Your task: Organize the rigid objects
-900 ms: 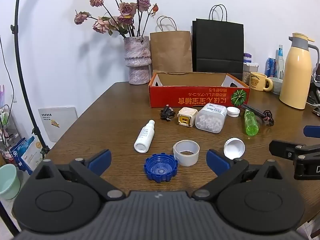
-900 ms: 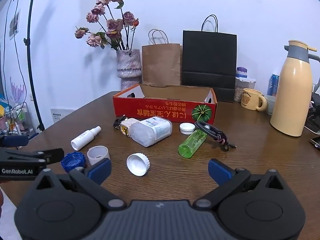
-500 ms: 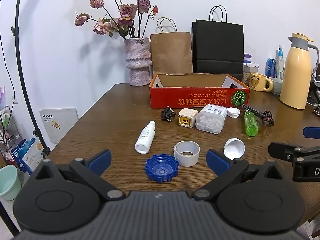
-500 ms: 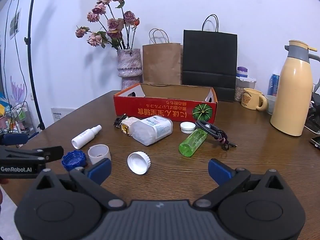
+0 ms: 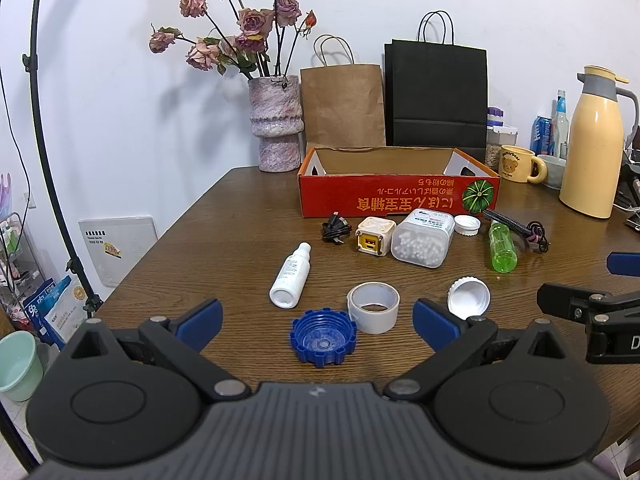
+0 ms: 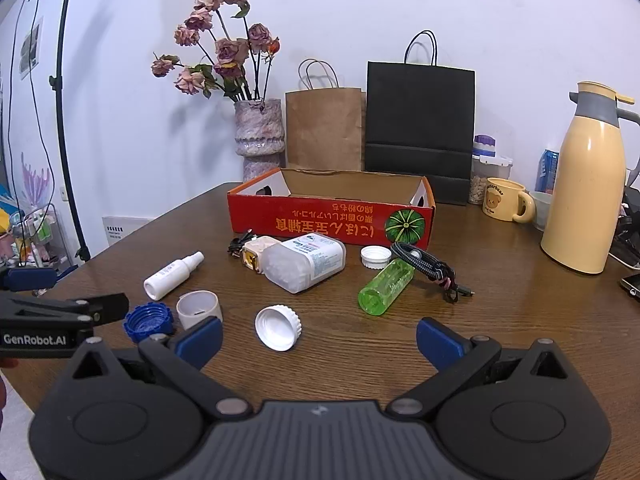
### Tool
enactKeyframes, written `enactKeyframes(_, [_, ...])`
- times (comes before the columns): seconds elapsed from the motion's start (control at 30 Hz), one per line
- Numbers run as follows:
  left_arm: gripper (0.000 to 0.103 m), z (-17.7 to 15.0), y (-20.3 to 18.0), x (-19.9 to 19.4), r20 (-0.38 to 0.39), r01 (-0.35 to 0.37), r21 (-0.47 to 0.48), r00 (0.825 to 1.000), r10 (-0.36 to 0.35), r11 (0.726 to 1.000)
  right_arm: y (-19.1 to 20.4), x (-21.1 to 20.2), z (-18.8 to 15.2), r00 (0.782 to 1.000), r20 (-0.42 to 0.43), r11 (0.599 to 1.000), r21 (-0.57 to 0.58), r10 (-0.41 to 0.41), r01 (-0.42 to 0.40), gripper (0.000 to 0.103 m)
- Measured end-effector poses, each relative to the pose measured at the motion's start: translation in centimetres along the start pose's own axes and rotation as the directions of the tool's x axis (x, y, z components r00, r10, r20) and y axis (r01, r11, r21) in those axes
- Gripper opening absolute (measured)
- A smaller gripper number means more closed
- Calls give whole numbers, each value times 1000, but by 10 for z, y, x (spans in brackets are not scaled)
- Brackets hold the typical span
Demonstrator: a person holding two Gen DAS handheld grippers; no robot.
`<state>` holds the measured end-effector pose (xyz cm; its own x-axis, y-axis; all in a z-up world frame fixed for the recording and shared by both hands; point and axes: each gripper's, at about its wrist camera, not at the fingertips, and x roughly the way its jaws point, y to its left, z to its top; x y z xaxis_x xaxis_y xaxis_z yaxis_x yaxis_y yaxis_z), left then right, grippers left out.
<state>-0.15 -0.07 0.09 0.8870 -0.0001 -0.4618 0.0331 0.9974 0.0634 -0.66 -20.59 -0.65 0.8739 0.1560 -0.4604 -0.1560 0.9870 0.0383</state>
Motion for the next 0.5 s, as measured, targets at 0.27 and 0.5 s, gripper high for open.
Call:
enactKeyframes(0.27, [103,0,0,-1,0,1,-1,1000,-1,1000,0,0,0,1000,2,1000,-2,0,0,103])
enactKeyframes(0.5, [103,0,0,-1,0,0,0,1000,0,1000,0,-1,0,1000,4,1000,-3,0,0,103])
